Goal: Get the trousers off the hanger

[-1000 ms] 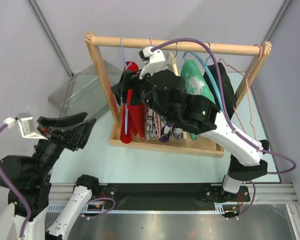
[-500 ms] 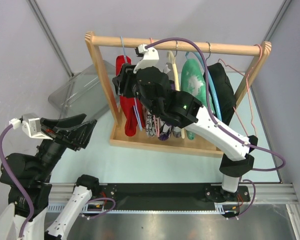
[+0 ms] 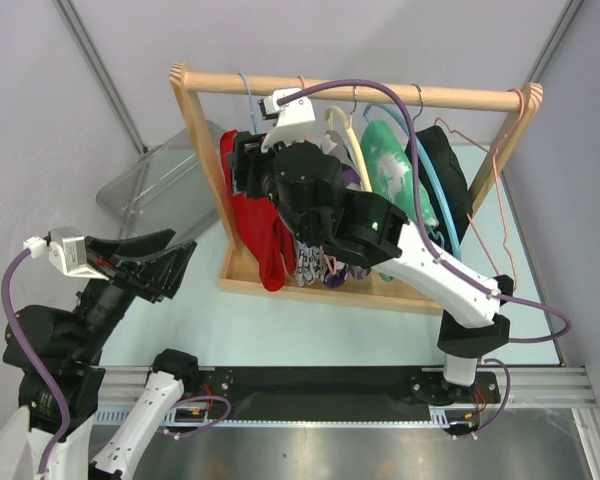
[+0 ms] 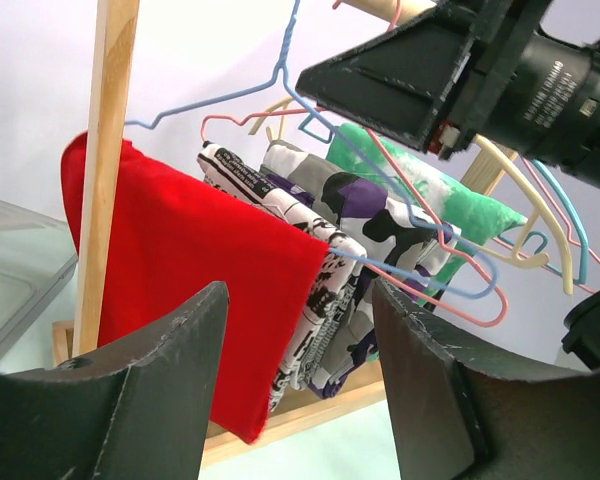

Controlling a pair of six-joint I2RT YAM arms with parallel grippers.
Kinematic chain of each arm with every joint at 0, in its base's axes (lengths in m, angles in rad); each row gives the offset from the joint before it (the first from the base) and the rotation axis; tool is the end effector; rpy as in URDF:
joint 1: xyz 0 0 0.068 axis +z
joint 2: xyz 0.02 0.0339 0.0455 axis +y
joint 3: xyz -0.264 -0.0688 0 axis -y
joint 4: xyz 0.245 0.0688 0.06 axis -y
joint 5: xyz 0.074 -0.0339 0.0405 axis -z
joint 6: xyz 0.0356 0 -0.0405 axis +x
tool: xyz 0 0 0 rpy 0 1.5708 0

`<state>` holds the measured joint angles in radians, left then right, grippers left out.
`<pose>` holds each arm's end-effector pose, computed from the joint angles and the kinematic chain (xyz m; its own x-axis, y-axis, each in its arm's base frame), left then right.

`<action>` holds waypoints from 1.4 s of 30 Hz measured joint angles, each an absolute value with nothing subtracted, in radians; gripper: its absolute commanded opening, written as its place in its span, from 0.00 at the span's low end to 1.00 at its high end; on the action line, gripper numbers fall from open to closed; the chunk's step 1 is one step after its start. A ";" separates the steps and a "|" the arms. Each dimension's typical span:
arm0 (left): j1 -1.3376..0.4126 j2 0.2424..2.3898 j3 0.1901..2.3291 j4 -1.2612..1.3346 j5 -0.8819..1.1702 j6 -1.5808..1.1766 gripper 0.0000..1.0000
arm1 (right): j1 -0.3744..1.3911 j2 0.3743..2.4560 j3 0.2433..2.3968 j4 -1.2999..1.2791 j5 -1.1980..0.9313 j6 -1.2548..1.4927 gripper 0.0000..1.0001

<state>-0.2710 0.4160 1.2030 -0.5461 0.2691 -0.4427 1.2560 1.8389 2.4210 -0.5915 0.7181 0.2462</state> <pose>0.0111 -0.0129 0.4619 -0.0094 -0.4260 -0.9047 0.5564 0.7495 -0.3587 0.1345 0.3373 0.5519 -0.1277 0.2006 -0.9713 -0.4962 0.8350 0.2377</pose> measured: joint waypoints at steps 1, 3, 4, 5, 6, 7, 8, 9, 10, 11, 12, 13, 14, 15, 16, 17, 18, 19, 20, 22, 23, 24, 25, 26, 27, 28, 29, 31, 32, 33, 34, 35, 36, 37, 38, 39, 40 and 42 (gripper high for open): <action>-0.271 0.415 1.203 -0.546 0.270 -0.443 0.65 | 1.251 1.839 2.424 -0.593 0.726 0.240 0.59; -0.271 0.413 1.201 -0.545 0.270 -0.443 0.65 | 1.229 1.839 2.426 -0.598 0.736 0.231 0.60; -0.271 0.411 1.198 -0.545 0.272 -0.443 0.65 | 1.216 1.839 2.426 -0.605 0.739 0.229 0.60; -0.271 0.410 1.196 -0.545 0.273 -0.443 0.65 | 1.204 1.839 2.426 -0.614 0.741 0.228 0.60; -0.271 0.410 1.195 -0.545 0.274 -0.443 0.65 | 1.190 1.840 2.426 -0.624 0.740 0.228 0.60; -0.271 0.410 1.193 -0.545 0.274 -0.443 0.65 | 1.175 1.841 2.426 -0.634 0.737 0.232 0.59; -0.271 0.410 1.191 -0.545 0.274 -0.443 0.65 | 1.164 1.842 2.426 -0.643 0.731 0.236 0.57; -0.271 0.410 1.189 -0.544 0.275 -0.443 0.65 | 1.150 1.843 2.426 -0.653 0.723 0.239 0.55; -0.271 0.410 1.186 -0.544 0.275 -0.443 0.65 | 1.138 1.845 2.426 -0.663 0.713 0.245 0.54; -0.271 0.410 1.184 -0.543 0.276 -0.443 0.65 | 1.126 1.848 2.426 -0.671 0.702 0.254 0.52; -0.271 0.410 1.181 -0.542 0.276 -0.443 0.65 | 1.114 1.851 2.426 -0.679 0.685 0.264 0.49; -0.271 0.410 1.179 -0.542 0.276 -0.443 0.65 | 1.103 1.856 2.426 -0.685 0.666 0.276 0.47; -0.271 0.410 1.178 -0.542 0.276 -0.443 0.65 | 1.094 1.861 2.426 -0.689 0.644 0.286 0.43; -0.271 0.410 1.177 -0.542 0.276 -0.443 0.64 | 1.086 1.866 2.426 -0.690 0.624 0.296 0.43; -0.271 0.410 1.177 -0.542 0.276 -0.443 0.64 | 1.081 1.871 2.426 -0.690 0.607 0.303 0.41; -0.271 0.410 1.177 -0.542 0.277 -0.443 0.64 | 1.076 1.875 2.426 -0.689 0.588 0.314 0.38; -0.271 0.410 1.177 -0.542 0.278 -0.444 0.64 | 1.071 1.879 2.426 -0.688 0.569 0.320 0.35; -0.271 0.410 1.176 -0.542 0.283 -0.444 0.64 | 1.068 1.882 2.426 -0.684 0.545 0.330 0.30; -0.271 0.409 1.174 -0.541 0.286 -0.445 0.64 | 1.068 1.884 2.426 -0.680 0.530 0.336 0.21; -0.271 0.407 1.166 -0.540 0.299 -0.451 0.63 | 1.068 1.886 2.426 -0.672 0.501 0.350 0.15; -0.271 0.406 1.162 -0.538 0.303 -0.454 0.63 | 1.067 1.886 2.425 -0.667 0.488 0.359 0.12; -0.271 0.405 1.158 -0.537 0.310 -0.456 0.62 | 1.067 1.886 2.423 -0.666 0.482 0.368 0.10; -0.271 0.405 1.156 -0.537 0.319 -0.462 0.62 | 1.067 1.885 2.417 -0.660 0.477 0.375 0.03; -0.271 0.405 1.154 -0.535 0.326 -0.464 0.62 | 1.065 1.882 2.403 -0.646 0.470 0.385 0.00; -0.271 0.405 1.154 -0.534 0.335 -0.470 0.61 | 1.060 1.876 2.381 -0.622 0.457 0.398 0.00; -0.271 0.405 1.154 -0.533 0.343 -0.473 0.61 | 1.058 1.870 2.363 -0.603 0.450 0.402 0.00; -0.271 0.405 1.154 -0.532 0.351 -0.478 0.61 | 1.058 1.858 2.333 -0.574 0.442 0.412 0.00; -0.271 0.406 1.154 -0.526 0.369 -0.490 0.60 | 1.058 1.840 2.291 -0.531 0.433 0.426 0.00; -0.271 0.408 1.154 -0.522 0.377 -0.498 0.60 | 1.058 1.836 2.278 -0.512 0.431 0.430 0.00; -0.271 0.410 1.154 -0.517 0.386 -0.506 0.60 | 1.063 1.836 2.275 -0.501 0.435 0.433 0.00; -0.271 0.411 1.153 -0.513 0.395 -0.515 0.60 | 1.067 1.837 2.274 -0.493 0.441 0.434 0.00; -0.271 0.413 1.153 -0.510 0.400 -0.522 0.60 | 1.073 1.838 2.275 -0.490 0.454 0.433 0.00; -0.271 0.413 1.153 -0.508 0.404 -0.527 0.60 | 1.081 1.838 2.277 -0.490 0.468 0.430 0.00; -0.272 0.414 1.153 -0.504 0.405 -0.534 0.60 | 1.092 1.842 2.287 -0.490 0.490 0.423 0.00; -0.272 0.414 1.153 -0.501 0.405 -0.540 0.60 | 1.104 1.849 2.300 -0.492 0.514 0.413 0.00; -0.272 0.414 1.153 -0.500 0.406 -0.543 0.59 | 1.115 1.857 2.316 -0.491 0.540 0.403 0.00; -0.272 0.414 1.153 -0.499 0.406 -0.548 0.59 | 1.125 1.863 2.324 -0.488 0.561 0.389 0.00; -0.272 0.414 1.154 -0.497 0.412 -0.558 0.60 | 1.147 1.871 2.329 -0.472 0.614 0.352 0.00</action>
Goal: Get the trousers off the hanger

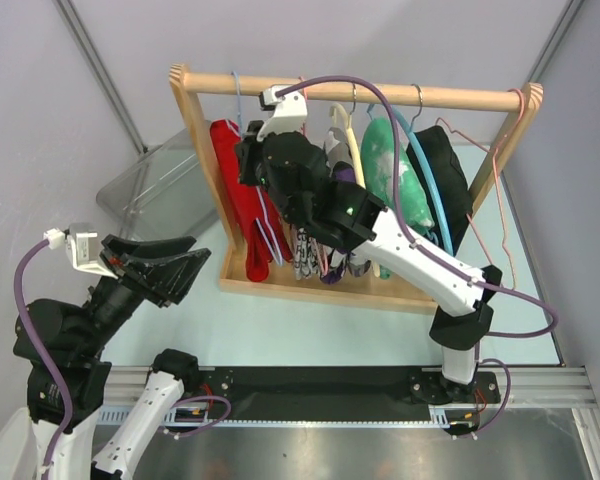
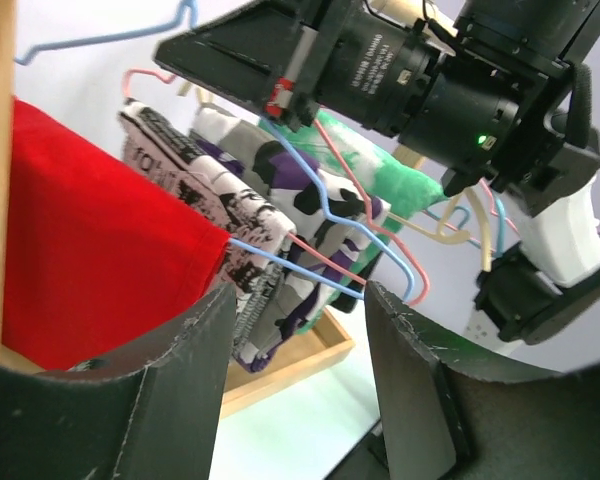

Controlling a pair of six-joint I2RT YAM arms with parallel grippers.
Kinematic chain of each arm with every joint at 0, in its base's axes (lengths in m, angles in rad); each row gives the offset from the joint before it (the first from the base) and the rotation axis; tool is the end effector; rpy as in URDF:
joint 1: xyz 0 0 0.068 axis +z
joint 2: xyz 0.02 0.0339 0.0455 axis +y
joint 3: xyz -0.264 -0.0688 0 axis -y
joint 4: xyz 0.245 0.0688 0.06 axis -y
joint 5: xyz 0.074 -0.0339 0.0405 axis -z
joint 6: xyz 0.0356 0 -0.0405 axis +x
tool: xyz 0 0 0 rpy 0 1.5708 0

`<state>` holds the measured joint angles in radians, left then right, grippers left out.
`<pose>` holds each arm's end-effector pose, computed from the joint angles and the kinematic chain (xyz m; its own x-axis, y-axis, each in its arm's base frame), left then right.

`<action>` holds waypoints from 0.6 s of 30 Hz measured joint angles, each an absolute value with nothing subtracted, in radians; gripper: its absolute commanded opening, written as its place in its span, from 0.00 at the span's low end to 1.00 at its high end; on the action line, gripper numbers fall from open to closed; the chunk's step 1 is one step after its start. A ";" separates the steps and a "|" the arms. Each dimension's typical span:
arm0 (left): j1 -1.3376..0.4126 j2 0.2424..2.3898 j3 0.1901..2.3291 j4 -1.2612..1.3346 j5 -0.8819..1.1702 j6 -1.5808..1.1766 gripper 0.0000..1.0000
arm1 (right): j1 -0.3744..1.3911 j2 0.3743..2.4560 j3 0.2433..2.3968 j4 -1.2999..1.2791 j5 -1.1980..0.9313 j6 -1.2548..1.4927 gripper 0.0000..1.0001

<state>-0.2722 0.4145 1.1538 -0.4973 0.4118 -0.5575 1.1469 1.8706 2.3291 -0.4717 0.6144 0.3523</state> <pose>0.0178 -0.0198 0.4548 -0.1325 -0.4664 -0.8746 0.6488 0.6263 -0.4323 0.1808 0.3509 0.5266 -0.1803 0.2860 -0.9411 -0.4747 0.8127 0.3379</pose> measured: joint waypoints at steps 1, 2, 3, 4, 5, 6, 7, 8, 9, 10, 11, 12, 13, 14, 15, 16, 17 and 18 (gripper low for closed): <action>-0.272 0.415 1.154 -0.496 0.417 -0.561 0.60 | 1.156 1.873 2.329 -0.459 0.637 0.331 0.00; -0.272 0.416 1.154 -0.495 0.426 -0.572 0.60 | 1.166 1.877 2.329 -0.445 0.659 0.307 0.00; -0.272 0.419 1.154 -0.488 0.446 -0.583 0.60 | 1.177 1.880 2.329 -0.430 0.684 0.279 0.00; -0.272 0.422 1.154 -0.479 0.466 -0.596 0.60 | 1.184 1.883 2.329 -0.421 0.699 0.262 0.00; -0.272 0.427 1.153 -0.469 0.487 -0.612 0.60 | 1.192 1.887 2.330 -0.408 0.715 0.239 0.00; -0.272 0.432 1.150 -0.451 0.511 -0.631 0.60 | 1.199 1.890 2.330 -0.397 0.730 0.218 0.00; -0.273 0.435 1.146 -0.435 0.530 -0.645 0.60 | 1.205 1.893 2.330 -0.385 0.740 0.199 0.00; -0.273 0.439 1.140 -0.420 0.547 -0.659 0.61 | 1.211 1.896 2.330 -0.376 0.749 0.179 0.00; -0.273 0.441 1.135 -0.413 0.561 -0.674 0.61 | 1.217 1.898 2.330 -0.361 0.755 0.160 0.00; -0.273 0.442 1.130 -0.407 0.569 -0.683 0.61 | 1.224 1.898 2.330 -0.348 0.760 0.144 0.00; -0.273 0.442 1.127 -0.403 0.577 -0.691 0.61 | 1.230 1.898 2.330 -0.330 0.764 0.130 0.00; -0.273 0.443 1.126 -0.402 0.583 -0.698 0.61 | 1.234 1.898 2.330 -0.308 0.766 0.116 0.00; -0.273 0.443 1.126 -0.400 0.588 -0.701 0.61 | 1.238 1.898 2.330 -0.290 0.765 0.106 0.00; -0.273 0.443 1.126 -0.397 0.592 -0.707 0.61 | 1.245 1.898 2.331 -0.261 0.756 0.093 0.00; -0.273 0.443 1.126 -0.393 0.597 -0.709 0.61 | 1.258 1.898 2.335 -0.236 0.749 0.076 0.00; -0.273 0.443 1.126 -0.390 0.601 -0.711 0.61 | 1.275 1.898 2.339 -0.208 0.743 0.060 0.00; -0.273 0.443 1.126 -0.389 0.606 -0.714 0.61 | 1.292 1.899 2.350 -0.187 0.740 0.043 0.00; -0.273 0.443 1.127 -0.390 0.607 -0.716 0.61 | 1.308 1.902 2.367 -0.168 0.736 0.024 0.00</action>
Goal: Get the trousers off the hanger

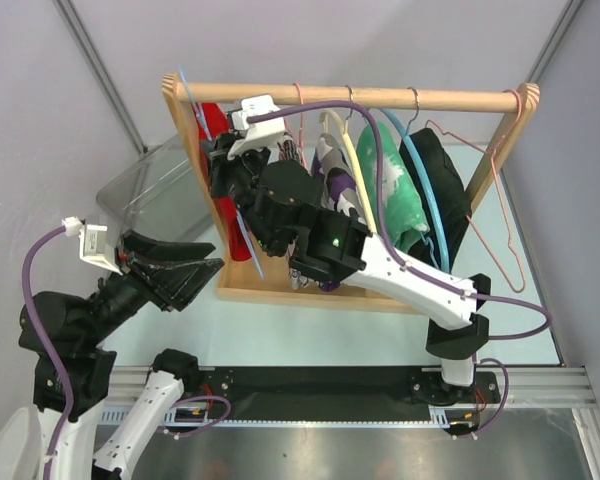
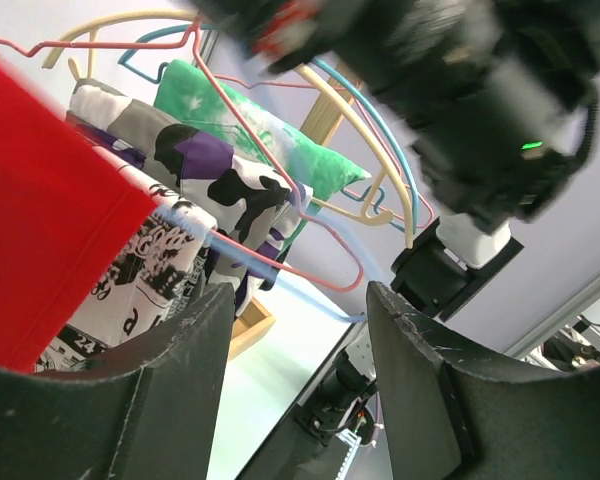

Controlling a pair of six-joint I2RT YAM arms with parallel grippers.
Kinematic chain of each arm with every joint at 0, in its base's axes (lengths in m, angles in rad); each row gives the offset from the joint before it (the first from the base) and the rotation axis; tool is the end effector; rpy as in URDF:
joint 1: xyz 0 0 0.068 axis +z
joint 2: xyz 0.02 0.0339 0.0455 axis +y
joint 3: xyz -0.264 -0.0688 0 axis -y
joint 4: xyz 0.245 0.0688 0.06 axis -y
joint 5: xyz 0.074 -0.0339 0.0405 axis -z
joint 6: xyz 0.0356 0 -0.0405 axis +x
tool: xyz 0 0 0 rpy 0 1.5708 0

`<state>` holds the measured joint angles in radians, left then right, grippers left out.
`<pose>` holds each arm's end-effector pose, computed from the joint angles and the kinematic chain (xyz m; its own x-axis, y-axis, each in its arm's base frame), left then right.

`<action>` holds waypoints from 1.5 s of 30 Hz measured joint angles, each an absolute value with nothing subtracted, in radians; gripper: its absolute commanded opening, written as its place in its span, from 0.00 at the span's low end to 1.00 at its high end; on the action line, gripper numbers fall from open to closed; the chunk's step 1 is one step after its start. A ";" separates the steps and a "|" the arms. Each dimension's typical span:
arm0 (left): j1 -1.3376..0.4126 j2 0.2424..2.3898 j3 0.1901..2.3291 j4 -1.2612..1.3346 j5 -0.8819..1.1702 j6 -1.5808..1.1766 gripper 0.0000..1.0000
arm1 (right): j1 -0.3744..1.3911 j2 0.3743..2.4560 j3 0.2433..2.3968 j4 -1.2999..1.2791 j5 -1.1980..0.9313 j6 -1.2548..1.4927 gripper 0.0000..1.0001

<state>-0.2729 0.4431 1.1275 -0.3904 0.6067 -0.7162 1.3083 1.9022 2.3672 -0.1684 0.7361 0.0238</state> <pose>0.0255 -0.0282 0.4580 -0.2799 -0.4817 -0.8304 0.7466 0.4345 -0.5037 0.1253 0.3743 0.5560 0.0628 0.3015 -0.9514 -0.5507 0.8055 0.2189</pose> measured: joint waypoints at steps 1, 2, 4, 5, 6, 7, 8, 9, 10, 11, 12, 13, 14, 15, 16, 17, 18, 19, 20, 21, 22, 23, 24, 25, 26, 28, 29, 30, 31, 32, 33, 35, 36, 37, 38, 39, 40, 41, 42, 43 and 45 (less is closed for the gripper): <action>-0.273 0.443 1.129 -0.390 0.607 -0.716 0.61 | 1.318 1.903 2.381 -0.152 0.736 0.013 0.00; -0.273 0.443 1.134 -0.397 0.606 -0.715 0.61 | 1.331 1.904 2.399 -0.136 0.737 0.000 0.00; -0.273 0.443 1.148 -0.413 0.606 -0.707 0.61 | 1.350 1.901 2.421 -0.121 0.757 -0.018 0.00; -0.273 0.443 1.158 -0.420 0.606 -0.705 0.61 | 1.355 1.899 2.420 -0.122 0.767 -0.022 0.00; -0.273 0.443 1.168 -0.429 0.605 -0.698 0.61 | 1.364 1.899 2.419 -0.121 0.776 -0.027 0.00; -0.273 0.443 1.177 -0.434 0.606 -0.695 0.61 | 1.369 1.899 2.415 -0.120 0.783 -0.030 0.00; -0.273 0.443 1.187 -0.440 0.605 -0.688 0.61 | 1.377 1.895 2.399 -0.104 0.800 -0.037 0.00; -0.273 0.443 1.196 -0.446 0.606 -0.680 0.61 | 1.384 1.888 2.382 -0.091 0.809 -0.041 0.00; -0.273 0.443 1.203 -0.451 0.606 -0.676 0.61 | 1.396 1.876 2.358 -0.079 0.822 -0.048 0.00; -0.273 0.443 1.209 -0.455 0.607 -0.672 0.61 | 1.407 1.862 2.334 -0.069 0.833 -0.056 0.00; -0.273 0.443 1.215 -0.459 0.609 -0.668 0.61 | 1.419 1.847 2.308 -0.057 0.842 -0.064 0.00; -0.273 0.444 1.219 -0.461 0.614 -0.662 0.61 | 1.435 1.826 2.273 -0.041 0.857 -0.071 0.00; -0.273 0.445 1.222 -0.461 0.621 -0.659 0.61 | 1.451 1.804 2.237 -0.023 0.872 -0.080 0.00; -0.273 0.447 1.224 -0.462 0.635 -0.653 0.62 | 1.468 1.781 2.205 -0.008 0.888 -0.089 0.00; -0.273 0.450 1.225 -0.462 0.649 -0.648 0.62 | 1.486 1.759 2.175 0.001 0.905 -0.097 0.00; -0.273 0.453 1.225 -0.461 0.667 -0.644 0.62 | 1.499 1.744 2.154 0.012 0.917 -0.104 0.00; -0.274 0.459 1.225 -0.460 0.685 -0.636 0.62 | 1.517 1.724 2.131 0.024 0.934 -0.108 0.00; -0.278 0.464 1.225 -0.458 0.696 -0.630 0.62 | 1.533 1.704 2.106 0.035 0.947 -0.112 0.00; -0.292 0.475 1.225 -0.456 0.716 -0.622 0.62 | 1.548 1.682 2.081 0.039 0.960 -0.113 0.00; -0.309 0.485 1.225 -0.456 0.727 -0.616 0.62 | 1.565 1.659 2.057 0.046 0.975 -0.115 0.00; -0.322 0.495 1.225 -0.455 0.738 -0.609 0.62 | 1.576 1.644 2.038 0.056 0.984 -0.117 0.00; -0.340 0.506 1.225 -0.456 0.744 -0.601 0.62 | 1.588 1.627 2.016 0.066 0.995 -0.119 0.00; -0.354 0.515 1.225 -0.458 0.748 -0.598 0.62 | 1.600 1.608 1.989 0.081 1.007 -0.123 0.00; -0.377 0.528 1.227 -0.459 0.749 -0.592 0.62 | 1.611 1.588 1.963 0.092 1.018 -0.125 0.00; -0.394 0.537 1.227 -0.459 0.754 -0.590 0.61 | 1.617 1.576 1.945 0.099 1.024 -0.124 0.00; -0.435 0.557 1.227 -0.460 0.756 -0.581 0.60 | 1.629 1.546 1.898 0.112 1.039 -0.115 0.00; -0.459 0.564 1.228 -0.463 0.755 -0.575 0.59 | 1.631 1.536 1.879 0.118 1.045 -0.109 0.00; -0.490 0.572 1.228 -0.468 0.752 -0.567 0.59 | 1.633 1.528 1.860 0.124 1.054 -0.103 0.00; -0.514 0.578 1.228 -0.477 0.749 -0.562 0.57 | 1.633 1.523 1.844 0.131 1.065 -0.097 0.00; -0.540 0.582 1.228 -0.487 0.738 -0.553 0.55 | 1.633 1.521 1.827 0.140 1.072 -0.092 0.00; -0.566 0.585 1.228 -0.500 0.723 -0.540 0.54 | 1.633 1.520 1.816 0.144 1.079 -0.086 0.00; -0.598 0.584 1.228 -0.534 0.684 -0.514 0.53 | 1.633 1.521 1.793 0.155 1.097 -0.076 0.00; -0.606 0.581 1.228 -0.558 0.654 -0.494 0.53 | 1.633 1.523 1.787 0.159 1.111 -0.074 0.00; -0.608 0.578 1.228 -0.573 0.632 -0.484 0.53 | 1.633 1.528 1.785 0.173 1.127 -0.076 0.00; -0.609 0.568 1.226 -0.591 0.600 -0.467 0.52 | 1.633 1.534 1.785 0.190 1.140 -0.079 0.00; -0.609 0.555 1.219 -0.603 0.561 -0.451 0.52 | 1.633 1.544 1.787 0.216 1.165 -0.082 0.00; -0.610 0.533 1.207 -0.614 0.516 -0.430 0.53 | 1.633 1.559 1.794 0.251 1.190 -0.088 0.00; -0.610 0.515 1.198 -0.621 0.486 -0.415 0.54 | 1.634 1.577 1.805 0.283 1.216 -0.100 0.00; -0.610 0.488 1.178 -0.620 0.442 -0.394 0.55 | 1.634 1.598 1.819 0.318 1.241 -0.117 0.00; -0.611 0.467 1.160 -0.624 0.410 -0.377 0.56 | 1.634 1.621 1.834 0.357 1.266 -0.138 0.00; -0.611 0.440 1.122 -0.612 0.366 -0.351 0.61 | 1.634 1.678 1.878 0.450 1.319 -0.205 0.00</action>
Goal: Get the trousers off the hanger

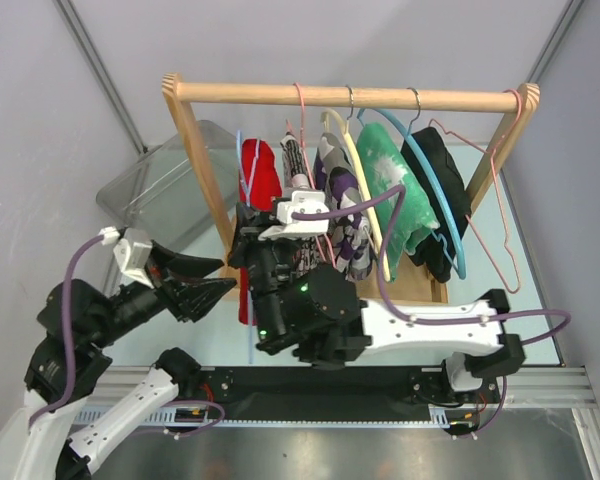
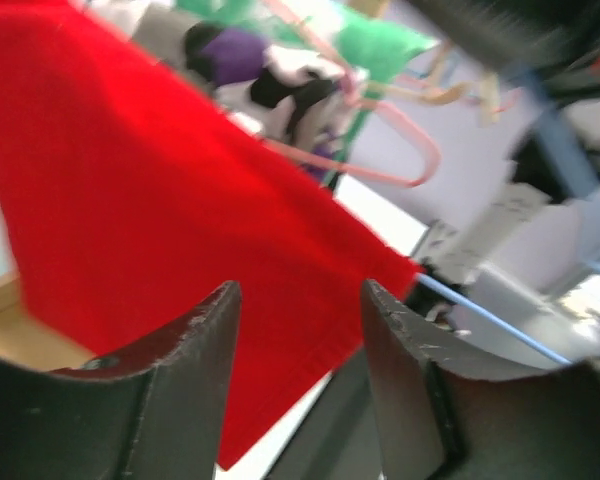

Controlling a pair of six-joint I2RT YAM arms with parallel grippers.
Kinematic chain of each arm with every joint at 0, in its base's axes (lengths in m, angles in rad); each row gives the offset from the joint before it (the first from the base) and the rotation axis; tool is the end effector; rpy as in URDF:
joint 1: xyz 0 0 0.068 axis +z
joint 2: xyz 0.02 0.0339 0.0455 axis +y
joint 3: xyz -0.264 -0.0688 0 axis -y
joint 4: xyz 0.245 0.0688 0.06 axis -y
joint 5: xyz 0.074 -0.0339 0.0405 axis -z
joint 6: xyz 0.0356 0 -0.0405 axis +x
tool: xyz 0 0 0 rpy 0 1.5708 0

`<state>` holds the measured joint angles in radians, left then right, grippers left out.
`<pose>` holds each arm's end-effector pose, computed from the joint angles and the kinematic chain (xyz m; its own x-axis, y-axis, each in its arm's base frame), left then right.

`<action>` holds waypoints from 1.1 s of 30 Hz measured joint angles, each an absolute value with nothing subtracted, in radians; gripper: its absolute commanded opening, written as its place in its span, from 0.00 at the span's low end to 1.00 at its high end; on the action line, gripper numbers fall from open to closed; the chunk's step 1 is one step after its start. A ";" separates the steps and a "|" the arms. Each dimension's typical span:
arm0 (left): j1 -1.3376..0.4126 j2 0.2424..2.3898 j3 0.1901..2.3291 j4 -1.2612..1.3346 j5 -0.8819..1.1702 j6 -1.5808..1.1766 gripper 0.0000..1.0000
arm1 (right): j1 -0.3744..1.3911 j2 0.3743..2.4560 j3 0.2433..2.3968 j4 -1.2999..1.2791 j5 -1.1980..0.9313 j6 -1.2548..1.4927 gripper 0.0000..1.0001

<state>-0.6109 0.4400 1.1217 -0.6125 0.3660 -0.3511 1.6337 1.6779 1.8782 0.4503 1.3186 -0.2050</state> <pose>0.0259 -0.0337 0.4343 -0.2316 -0.2299 -0.9453 0.7970 0.5123 -0.3199 0.0129 0.3438 0.5337 0.0233 0.4385 -0.8985 -0.2990 0.8606 0.4122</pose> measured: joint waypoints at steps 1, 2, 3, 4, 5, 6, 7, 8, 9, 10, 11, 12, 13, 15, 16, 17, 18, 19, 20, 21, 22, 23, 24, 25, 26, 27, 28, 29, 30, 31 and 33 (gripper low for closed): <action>-0.611 0.434 1.097 -0.607 0.347 -0.337 0.62 | 1.633 1.712 1.907 0.505 1.343 -0.245 0.00; -0.611 0.433 1.078 -0.601 0.337 -0.327 0.64 | 1.632 1.748 1.938 0.563 1.366 -0.287 0.00; -0.611 0.432 1.055 -0.593 0.324 -0.315 0.65 | 1.632 1.783 1.971 0.613 1.386 -0.334 0.00; -0.611 0.431 1.036 -0.589 0.311 -0.303 0.67 | 1.631 1.828 2.021 0.673 1.409 -0.391 0.00; -0.611 0.427 1.021 -0.584 0.296 -0.290 0.67 | 1.631 1.875 2.074 0.728 1.427 -0.447 0.00; -0.611 0.419 1.010 -0.577 0.287 -0.280 0.65 | 1.629 1.914 2.119 0.777 1.447 -0.501 0.00; -0.611 0.406 1.001 -0.567 0.277 -0.269 0.64 | 1.628 1.948 2.156 0.818 1.460 -0.547 0.00; -0.611 0.385 0.993 -0.559 0.264 -0.254 0.63 | 1.627 1.980 2.197 0.854 1.472 -0.587 0.00; -0.611 0.372 0.991 -0.556 0.258 -0.246 0.62 | 1.626 2.001 2.226 0.876 1.478 -0.609 0.00; -0.611 0.358 0.990 -0.549 0.250 -0.234 0.61 | 1.626 2.018 2.250 0.893 1.486 -0.628 0.00; -0.611 0.346 0.989 -0.543 0.241 -0.227 0.61 | 1.626 2.032 2.274 0.904 1.493 -0.643 0.00; -0.611 0.336 0.989 -0.539 0.237 -0.222 0.62 | 1.627 2.039 2.292 0.912 1.497 -0.651 0.00; -0.611 0.324 0.989 -0.537 0.232 -0.216 0.64 | 1.627 2.041 2.300 0.915 1.503 -0.657 0.00; -0.611 0.297 0.985 -0.537 0.221 -0.208 0.66 | 1.626 2.041 2.309 0.918 1.509 -0.659 0.00; -0.611 0.281 0.983 -0.537 0.216 -0.206 0.68 | 1.626 2.040 2.310 0.917 1.510 -0.654 0.00; -0.611 0.268 0.983 -0.538 0.214 -0.206 0.69 | 1.626 2.040 2.310 0.909 1.510 -0.645 0.00; -0.611 0.251 0.983 -0.540 0.214 -0.205 0.70 | 1.626 2.040 2.310 0.897 1.509 -0.630 0.00; -0.611 0.236 0.983 -0.541 0.216 -0.205 0.72 | 1.625 2.039 2.310 0.868 1.509 -0.609 0.00; -0.611 0.224 0.983 -0.542 0.221 -0.205 0.72 | 1.623 2.037 2.308 0.832 1.507 -0.579 0.00; -0.611 0.218 0.983 -0.543 0.233 -0.205 0.73 | 1.621 2.033 2.304 0.793 1.503 -0.545 0.00; -0.611 0.216 0.984 -0.545 0.242 -0.205 0.74 | 1.619 2.030 2.303 0.759 1.500 -0.517 0.00; -0.611 0.216 0.984 -0.550 0.258 -0.205 0.74 | 1.616 2.023 2.297 0.708 1.493 -0.478 0.00; -0.611 0.216 0.984 -0.556 0.273 -0.205 0.74 | 1.613 2.017 2.294 0.672 1.488 -0.446 0.00; -0.611 0.216 0.984 -0.564 0.290 -0.205 0.74 | 1.609 2.010 2.290 0.625 1.482 -0.410 0.00; -0.611 0.216 0.984 -0.569 0.299 -0.204 0.73 | 1.605 2.005 2.289 0.597 1.477 -0.389 0.00; -0.611 0.216 0.984 -0.577 0.311 -0.200 0.73 | 1.601 2.001 2.289 0.571 1.472 -0.366 0.00; -0.611 0.216 0.984 -0.588 0.318 -0.197 0.72 | 1.597 1.998 2.289 0.546 1.465 -0.347 0.00; -0.611 0.216 0.984 -0.599 0.320 -0.190 0.71 | 1.592 1.995 2.288 0.526 1.458 -0.331 0.00; -0.611 0.217 0.984 -0.611 0.321 -0.183 0.71 | 1.589 1.993 2.288 0.509 1.450 -0.316 0.00; -0.611 0.218 0.984 -0.621 0.319 -0.178 0.67 | 1.587 1.991 2.288 0.495 1.445 -0.305 0.00; -0.611 0.224 0.984 -0.640 0.314 -0.170 0.65 | 1.581 1.988 2.288 0.473 1.436 -0.285 0.00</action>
